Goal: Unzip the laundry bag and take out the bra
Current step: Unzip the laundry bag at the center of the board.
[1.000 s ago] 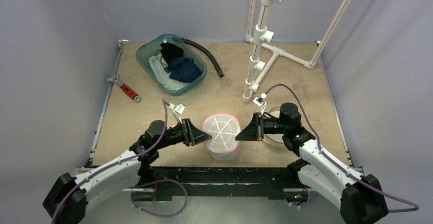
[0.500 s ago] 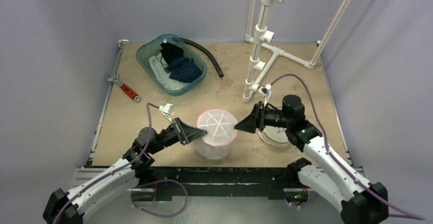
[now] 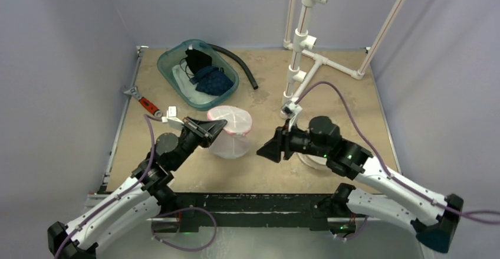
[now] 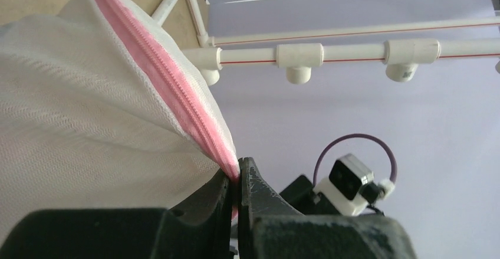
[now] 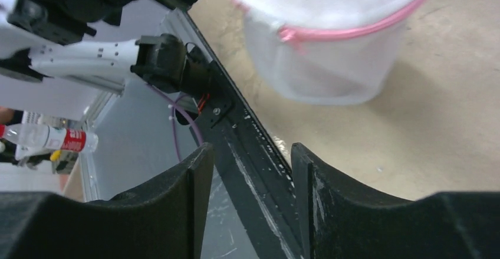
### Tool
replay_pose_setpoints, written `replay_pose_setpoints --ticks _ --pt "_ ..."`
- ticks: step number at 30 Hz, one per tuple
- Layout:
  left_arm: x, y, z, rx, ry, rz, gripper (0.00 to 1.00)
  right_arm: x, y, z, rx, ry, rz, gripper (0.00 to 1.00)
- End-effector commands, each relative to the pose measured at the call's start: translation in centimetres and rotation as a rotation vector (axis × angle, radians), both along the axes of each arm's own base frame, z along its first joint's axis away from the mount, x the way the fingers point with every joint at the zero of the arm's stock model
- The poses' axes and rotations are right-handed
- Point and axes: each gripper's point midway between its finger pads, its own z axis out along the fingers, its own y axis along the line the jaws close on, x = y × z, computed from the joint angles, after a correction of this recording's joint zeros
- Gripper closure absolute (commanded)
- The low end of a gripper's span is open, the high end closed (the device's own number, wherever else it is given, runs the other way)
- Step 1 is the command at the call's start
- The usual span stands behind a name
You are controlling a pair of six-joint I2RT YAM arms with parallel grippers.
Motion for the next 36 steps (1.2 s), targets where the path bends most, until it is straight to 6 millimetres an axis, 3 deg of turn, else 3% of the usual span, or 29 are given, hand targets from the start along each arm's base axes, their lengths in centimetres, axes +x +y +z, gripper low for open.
replay_pose_setpoints --ticks 1,6,12,18,27,36 --pt "1.2 0.4 4.4 -0.045 -0.059 0.063 1.00 1.2 2.2 2.3 -0.003 -0.084 -0.158 0.47" --pt "1.2 0.9 4.8 -0.056 -0.072 0.083 1.00 1.9 3.5 2.7 0.045 -0.097 -0.232 0.54" --pt "0.7 0.9 5.0 -0.066 -0.080 0.063 1.00 3.2 4.3 2.5 0.052 -0.132 -0.284 0.54" --pt "0.3 0.3 5.7 -0.068 -0.091 0.023 1.00 2.9 5.5 2.4 0.066 -0.155 -0.238 0.52" --pt "-0.3 0.2 6.7 -0.084 -0.111 -0.003 1.00 3.3 6.2 2.1 0.049 -0.147 -0.242 0.62" --pt "-0.6 -0.1 7.6 -0.093 -0.126 -0.025 1.00 3.4 6.6 1.9 0.045 -0.143 -0.238 0.64"
